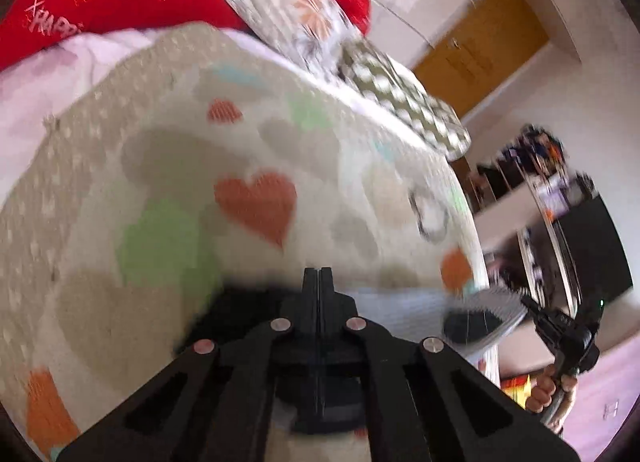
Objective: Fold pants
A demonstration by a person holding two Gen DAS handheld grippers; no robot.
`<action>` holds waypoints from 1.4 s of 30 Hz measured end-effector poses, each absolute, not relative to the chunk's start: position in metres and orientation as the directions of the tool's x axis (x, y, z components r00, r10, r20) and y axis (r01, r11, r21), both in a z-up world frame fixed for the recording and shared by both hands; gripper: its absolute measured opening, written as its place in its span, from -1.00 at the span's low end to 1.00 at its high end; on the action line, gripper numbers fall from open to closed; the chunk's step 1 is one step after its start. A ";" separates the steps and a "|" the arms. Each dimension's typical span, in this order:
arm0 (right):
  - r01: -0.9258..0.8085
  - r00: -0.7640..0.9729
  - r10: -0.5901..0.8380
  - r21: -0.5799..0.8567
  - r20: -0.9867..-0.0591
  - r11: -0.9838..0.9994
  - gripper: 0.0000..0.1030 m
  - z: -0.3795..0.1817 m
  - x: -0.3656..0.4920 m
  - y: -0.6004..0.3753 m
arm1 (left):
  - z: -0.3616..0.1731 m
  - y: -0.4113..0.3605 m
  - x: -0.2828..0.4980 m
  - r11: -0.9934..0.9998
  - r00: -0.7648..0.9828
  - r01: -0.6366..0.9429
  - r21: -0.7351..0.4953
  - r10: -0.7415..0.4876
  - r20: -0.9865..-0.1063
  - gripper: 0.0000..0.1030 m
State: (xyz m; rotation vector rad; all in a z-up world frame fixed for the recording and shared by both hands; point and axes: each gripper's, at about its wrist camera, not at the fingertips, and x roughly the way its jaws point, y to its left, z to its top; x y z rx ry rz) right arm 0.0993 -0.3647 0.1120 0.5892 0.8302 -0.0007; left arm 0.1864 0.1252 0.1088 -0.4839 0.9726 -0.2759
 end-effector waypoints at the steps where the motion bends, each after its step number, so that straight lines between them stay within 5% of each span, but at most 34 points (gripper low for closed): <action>1: 0.231 0.682 0.216 0.486 -0.698 0.843 -0.91 0.114 0.112 -0.364 | 0.109 0.128 0.195 0.865 0.551 0.000 -0.503 -0.420 -0.721 -0.99; 7: 0.253 0.654 0.105 0.347 -0.749 0.903 -0.92 0.118 0.204 -0.332 | 0.102 0.133 0.213 0.873 0.568 0.015 -0.487 -0.409 -0.715 -0.85; 9: 0.251 0.643 0.089 0.319 -0.761 0.914 -0.92 0.117 0.225 -0.321 | 0.098 0.126 0.192 0.879 0.541 0.057 -0.473 -0.425 -0.725 -0.33; 10: 0.249 0.639 0.085 0.310 -0.764 0.917 -0.92 0.117 0.230 -0.317 | 0.096 0.124 0.180 0.878 0.535 0.076 -0.472 -0.435 -0.724 0.10; 12: 0.242 0.634 0.086 0.303 -0.768 0.922 -0.92 0.115 0.236 -0.311 | 0.090 0.118 0.153 0.874 0.527 0.116 -0.472 -0.457 -0.717 0.30; 22: 0.206 0.652 0.091 0.292 -0.752 0.934 -0.91 0.127 0.203 -0.311 | 0.037 0.085 0.128 0.844 0.363 0.070 -0.532 -0.518 -0.775 0.24; 24: 0.202 0.658 0.099 0.301 -0.747 0.932 -0.91 0.130 0.195 -0.314 | 0.032 0.081 0.134 0.844 0.353 0.045 -0.535 -0.514 -0.782 -0.35; 25: 0.200 0.660 0.100 0.302 -0.745 0.932 -0.91 0.131 0.192 -0.315 | 0.029 0.078 0.140 0.846 0.336 0.044 -0.532 -0.514 -0.790 -0.89; 33: 0.180 0.668 0.092 0.281 -0.738 0.943 -0.91 0.141 0.186 -0.317 | 0.056 0.088 0.162 0.807 0.413 0.023 -0.590 -0.545 -0.730 -0.90; 39: 0.217 0.672 0.061 0.275 -0.738 0.937 -0.90 0.143 0.230 -0.318 | 0.064 0.131 0.221 0.746 0.538 -0.161 -0.646 -0.483 -0.691 -0.88; 42: 0.220 0.633 0.062 0.256 -0.772 0.941 -0.78 0.126 0.248 -0.312 | 0.052 0.146 0.234 0.696 0.535 -0.195 -0.691 -0.515 -0.670 -0.72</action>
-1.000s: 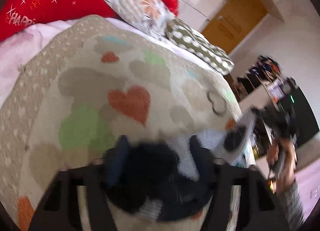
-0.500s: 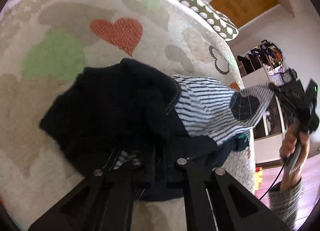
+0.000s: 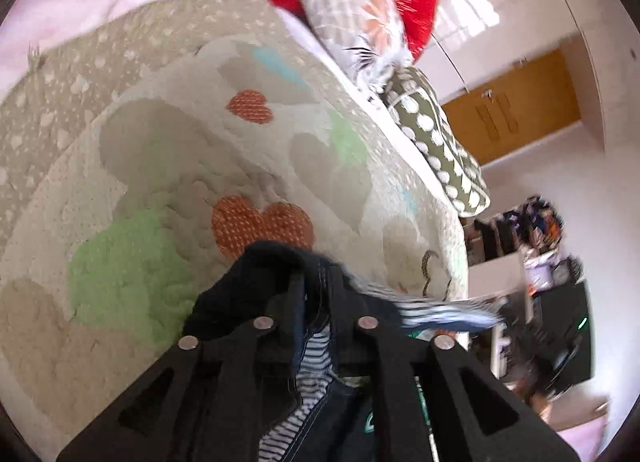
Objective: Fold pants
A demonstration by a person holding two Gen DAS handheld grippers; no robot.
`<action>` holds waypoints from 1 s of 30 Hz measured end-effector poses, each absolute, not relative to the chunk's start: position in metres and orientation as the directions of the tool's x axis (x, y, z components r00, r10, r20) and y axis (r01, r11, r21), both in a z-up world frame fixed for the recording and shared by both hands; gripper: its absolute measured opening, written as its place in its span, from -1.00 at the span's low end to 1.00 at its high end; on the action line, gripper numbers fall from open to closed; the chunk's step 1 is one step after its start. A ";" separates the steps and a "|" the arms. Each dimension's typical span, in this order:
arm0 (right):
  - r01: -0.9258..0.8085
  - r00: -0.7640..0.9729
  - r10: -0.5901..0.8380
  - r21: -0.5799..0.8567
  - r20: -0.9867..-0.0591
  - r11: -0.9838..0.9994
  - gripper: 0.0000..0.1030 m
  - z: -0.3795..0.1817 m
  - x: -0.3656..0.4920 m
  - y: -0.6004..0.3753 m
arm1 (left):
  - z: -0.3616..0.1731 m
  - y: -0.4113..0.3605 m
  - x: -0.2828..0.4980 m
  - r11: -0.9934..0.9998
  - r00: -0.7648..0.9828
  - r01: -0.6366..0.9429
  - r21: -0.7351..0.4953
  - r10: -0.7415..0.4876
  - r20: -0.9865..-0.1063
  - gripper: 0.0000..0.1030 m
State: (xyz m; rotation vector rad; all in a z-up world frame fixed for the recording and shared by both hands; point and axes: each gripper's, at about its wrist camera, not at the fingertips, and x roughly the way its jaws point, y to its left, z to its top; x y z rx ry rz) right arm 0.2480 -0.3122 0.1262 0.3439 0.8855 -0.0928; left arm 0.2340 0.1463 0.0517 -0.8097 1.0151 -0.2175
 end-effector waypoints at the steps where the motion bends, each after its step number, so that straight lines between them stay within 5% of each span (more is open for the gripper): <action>1: 0.227 0.624 0.064 0.259 -0.778 0.939 -0.76 0.121 0.247 -0.311 | 0.048 0.152 0.232 0.657 0.530 -0.189 -0.730 -0.557 -0.639 -0.49; 4: 0.184 0.637 0.090 0.265 -0.766 0.947 -0.41 0.113 0.228 -0.306 | 0.050 0.166 0.217 0.610 0.560 -0.142 -0.779 -0.600 -0.572 0.20; 5: 0.169 0.642 0.083 0.247 -0.762 0.954 -0.22 0.112 0.218 -0.305 | 0.051 0.170 0.214 0.610 0.568 -0.138 -0.780 -0.597 -0.567 0.26; 6: 0.160 0.645 0.082 0.240 -0.759 0.958 -0.08 0.112 0.212 -0.305 | 0.052 0.177 0.209 0.610 0.575 -0.138 -0.780 -0.592 -0.565 0.26; 15: 0.150 0.603 0.210 0.367 -0.770 0.918 0.16 0.071 0.127 -0.331 | 0.027 0.175 0.152 0.767 0.518 -0.095 -0.634 -0.506 -0.690 0.48; 22: 0.174 0.557 0.235 0.389 -0.797 0.905 0.20 0.024 0.105 -0.311 | 0.012 0.132 0.131 0.853 0.502 -0.010 -0.522 -0.447 -0.740 0.67; 24: 0.186 0.567 0.184 0.343 -0.803 0.921 0.23 0.019 0.107 -0.302 | 0.010 0.116 0.134 0.857 0.457 0.015 -0.514 -0.463 -0.759 0.30; 25: 0.183 0.567 0.171 0.325 -0.806 0.928 0.20 0.019 0.109 -0.299 | 0.008 0.107 0.137 0.861 0.424 0.032 -0.508 -0.472 -0.773 -0.55; 27: 0.153 0.558 0.183 0.317 -0.809 0.936 -0.63 0.022 0.111 -0.294 | 0.008 0.100 0.137 0.863 0.398 0.041 -0.503 -0.476 -0.784 -0.67; 30: 0.158 0.558 0.215 0.358 -0.801 0.920 -0.64 0.030 0.103 -0.298 | 0.023 0.105 0.123 0.867 0.440 0.038 -0.496 -0.460 -0.771 -0.68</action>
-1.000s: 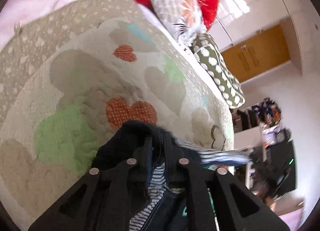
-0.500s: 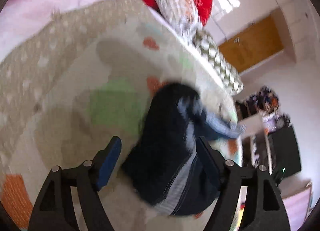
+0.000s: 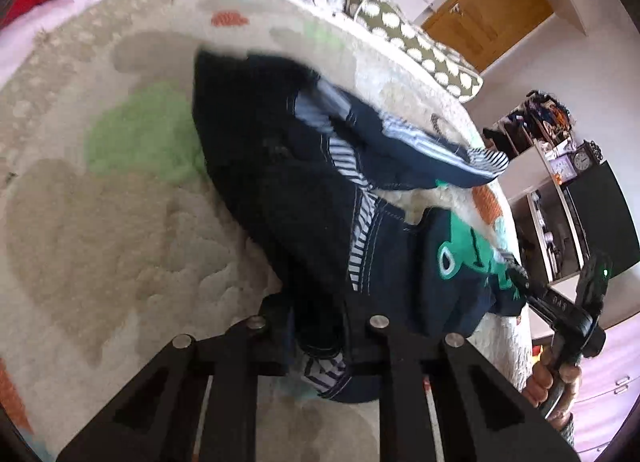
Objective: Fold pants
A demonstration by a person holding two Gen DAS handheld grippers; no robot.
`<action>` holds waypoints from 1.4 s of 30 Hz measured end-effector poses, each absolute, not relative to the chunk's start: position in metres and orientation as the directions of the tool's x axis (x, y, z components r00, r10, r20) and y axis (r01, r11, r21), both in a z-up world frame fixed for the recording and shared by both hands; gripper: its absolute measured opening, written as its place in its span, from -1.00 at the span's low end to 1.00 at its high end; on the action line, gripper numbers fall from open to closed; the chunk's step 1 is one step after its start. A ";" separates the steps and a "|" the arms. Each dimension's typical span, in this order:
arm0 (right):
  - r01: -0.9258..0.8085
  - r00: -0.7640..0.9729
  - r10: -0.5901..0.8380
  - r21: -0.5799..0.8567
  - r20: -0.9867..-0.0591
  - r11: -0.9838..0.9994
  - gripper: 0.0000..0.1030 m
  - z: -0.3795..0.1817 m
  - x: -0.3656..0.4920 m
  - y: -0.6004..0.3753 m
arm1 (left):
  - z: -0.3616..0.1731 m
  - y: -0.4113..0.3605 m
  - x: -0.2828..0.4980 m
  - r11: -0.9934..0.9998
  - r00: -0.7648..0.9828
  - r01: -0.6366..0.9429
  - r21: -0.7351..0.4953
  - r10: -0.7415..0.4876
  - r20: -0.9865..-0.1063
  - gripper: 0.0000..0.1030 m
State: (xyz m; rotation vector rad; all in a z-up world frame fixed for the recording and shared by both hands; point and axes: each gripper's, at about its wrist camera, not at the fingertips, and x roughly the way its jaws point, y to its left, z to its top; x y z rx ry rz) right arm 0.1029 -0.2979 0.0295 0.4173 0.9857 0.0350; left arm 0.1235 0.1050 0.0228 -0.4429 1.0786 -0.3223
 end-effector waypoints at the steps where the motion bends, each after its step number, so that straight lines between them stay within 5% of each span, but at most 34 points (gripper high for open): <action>1: 0.154 0.564 0.207 0.348 -0.799 0.925 -0.64 0.034 0.099 -0.298 | 0.028 0.111 0.117 0.858 0.452 0.024 -0.513 -0.467 -0.760 -0.68; 12: 0.116 0.588 0.298 0.443 -0.752 0.889 -0.64 0.064 0.002 -0.299 | 0.061 0.167 0.015 0.835 0.531 -0.005 -0.551 -0.464 -0.709 -0.64; 15: 0.108 0.590 0.308 0.451 -0.746 0.886 -0.63 0.060 -0.025 -0.295 | 0.042 0.168 0.003 0.844 0.506 -0.031 -0.535 -0.448 -0.737 -0.45; 18: 0.186 0.578 0.194 0.360 -0.792 0.914 -0.41 0.045 -0.033 -0.297 | 0.019 0.168 0.002 0.863 0.469 -0.093 -0.496 -0.401 -0.787 -0.36; 21: 0.276 0.581 0.074 0.282 -0.810 0.919 -0.40 0.046 -0.038 -0.313 | 0.016 0.170 -0.003 0.845 0.484 -0.096 -0.526 -0.423 -0.766 -0.35; 25: 0.252 0.620 0.066 0.278 -0.782 0.927 -0.36 0.064 -0.051 -0.327 | 0.022 0.178 -0.012 0.824 0.506 -0.079 -0.561 -0.452 -0.735 -0.32; 29: 0.132 0.599 0.162 0.297 -0.784 0.946 -0.07 0.062 -0.056 -0.312 | 0.039 0.193 -0.032 0.836 0.571 -0.094 -0.541 -0.400 -0.717 -0.24; 34: 0.086 0.591 0.190 0.295 -0.784 0.952 -0.06 0.047 -0.080 -0.294 | 0.075 0.205 -0.051 0.854 0.662 -0.053 -0.517 -0.358 -0.659 -0.15; 38: 0.009 0.643 0.122 0.167 -0.756 0.986 -0.06 0.055 -0.099 -0.277 | 0.088 0.188 -0.047 0.865 0.677 0.022 -0.501 -0.382 -0.629 0.02; 42: -0.163 0.700 -0.048 -0.225 -0.713 0.961 -0.06 0.052 -0.110 -0.237 | 0.069 0.170 -0.033 0.851 0.617 0.019 -0.525 -0.423 -0.663 0.02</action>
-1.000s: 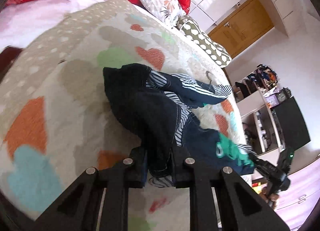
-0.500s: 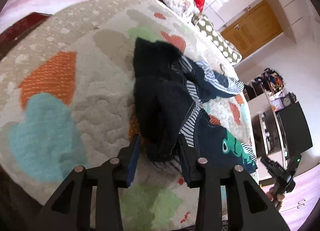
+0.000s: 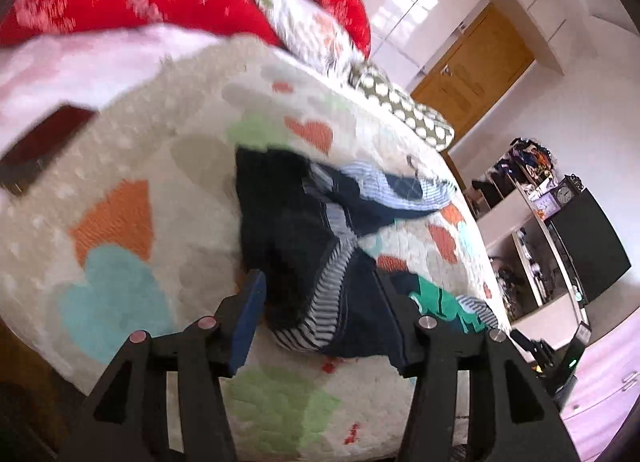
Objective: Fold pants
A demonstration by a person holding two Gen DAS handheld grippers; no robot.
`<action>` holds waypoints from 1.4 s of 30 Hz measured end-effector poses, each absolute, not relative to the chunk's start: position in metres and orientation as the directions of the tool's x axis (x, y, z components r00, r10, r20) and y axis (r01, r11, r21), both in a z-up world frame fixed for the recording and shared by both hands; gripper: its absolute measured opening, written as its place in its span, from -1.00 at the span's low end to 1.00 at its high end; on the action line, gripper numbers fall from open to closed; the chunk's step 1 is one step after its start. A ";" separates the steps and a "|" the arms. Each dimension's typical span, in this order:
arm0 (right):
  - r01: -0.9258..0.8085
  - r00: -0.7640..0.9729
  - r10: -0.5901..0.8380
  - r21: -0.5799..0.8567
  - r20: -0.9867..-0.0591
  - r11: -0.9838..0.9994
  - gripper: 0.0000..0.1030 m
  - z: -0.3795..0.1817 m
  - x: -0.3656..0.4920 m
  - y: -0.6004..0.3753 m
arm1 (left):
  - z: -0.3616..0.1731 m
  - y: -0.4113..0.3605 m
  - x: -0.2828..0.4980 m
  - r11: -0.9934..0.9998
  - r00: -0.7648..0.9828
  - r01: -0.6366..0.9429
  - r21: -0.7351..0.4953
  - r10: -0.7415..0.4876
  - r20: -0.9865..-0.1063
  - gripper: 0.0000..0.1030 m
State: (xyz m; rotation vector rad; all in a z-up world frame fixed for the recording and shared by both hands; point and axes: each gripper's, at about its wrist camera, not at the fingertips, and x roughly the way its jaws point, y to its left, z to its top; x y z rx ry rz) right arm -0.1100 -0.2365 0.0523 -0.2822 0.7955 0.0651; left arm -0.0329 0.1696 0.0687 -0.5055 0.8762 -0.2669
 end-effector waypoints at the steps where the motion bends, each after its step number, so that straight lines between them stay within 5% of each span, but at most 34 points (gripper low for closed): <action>1: -0.206 0.715 -0.066 -0.300 -0.696 0.932 -0.06 0.048 -0.110 -0.228 | 0.064 0.168 -0.030 0.848 0.602 0.013 -0.530 -0.429 -0.673 0.02; 7: -0.373 0.754 -0.128 -0.581 -0.644 0.724 -0.19 0.012 -0.095 -0.194 | 0.051 0.160 -0.026 0.874 0.578 -0.016 -0.486 -0.389 -0.718 0.02; 8: -0.407 0.711 -0.100 -0.523 -0.696 0.749 -0.61 0.013 -0.088 -0.196 | 0.050 0.160 -0.024 0.876 0.576 -0.020 -0.482 -0.384 -0.722 0.02; 9: -0.416 0.676 -0.081 -0.470 -0.733 0.778 -0.68 0.016 -0.084 -0.200 | 0.049 0.161 -0.023 0.875 0.576 -0.022 -0.483 -0.383 -0.722 0.02; 13: -0.408 0.479 0.137 -0.081 -0.867 0.910 -0.79 0.069 -0.067 -0.231 | 0.050 0.165 -0.019 0.868 0.582 -0.021 -0.497 -0.393 -0.712 0.02; 17: -0.402 0.342 0.380 0.232 -0.859 0.886 -0.78 0.138 -0.061 -0.252 | 0.046 0.166 -0.016 0.859 0.581 -0.018 -0.512 -0.408 -0.704 0.02; 19: -0.341 0.325 0.448 0.338 -0.833 0.877 -0.74 0.152 -0.049 -0.260 | 0.042 0.165 -0.015 0.849 0.568 -0.023 -0.527 -0.423 -0.706 0.02; 20: -0.293 0.321 0.451 0.365 -0.833 0.884 -0.57 0.151 -0.041 -0.263 | 0.040 0.165 -0.016 0.844 0.561 -0.024 -0.535 -0.432 -0.706 0.02; 21: -0.232 0.325 0.425 0.364 -0.845 0.902 -0.18 0.146 -0.029 -0.272 | 0.039 0.165 -0.018 0.840 0.555 -0.023 -0.541 -0.440 -0.706 0.02; 23: -0.038 0.413 0.110 0.103 -0.904 0.994 0.16 0.124 -0.009 -0.294 | 0.041 0.166 -0.021 0.842 0.558 -0.022 -0.539 -0.437 -0.705 0.02; 25: 0.055 0.437 -0.120 -0.107 -0.892 0.993 0.16 0.109 -0.005 -0.305 | 0.045 0.169 -0.024 0.844 0.568 -0.021 -0.535 -0.431 -0.701 0.02; 31: -0.074 0.503 0.111 0.086 -0.857 0.994 0.16 0.096 -0.057 -0.306 | 0.059 0.148 -0.028 0.845 0.574 0.091 -0.527 -0.477 -0.666 0.17; 42: -0.242 0.557 0.076 -0.074 -0.827 0.967 0.16 0.065 -0.110 -0.266 | 0.071 -0.008 -0.020 0.805 0.413 0.516 -0.292 -0.532 -0.739 0.24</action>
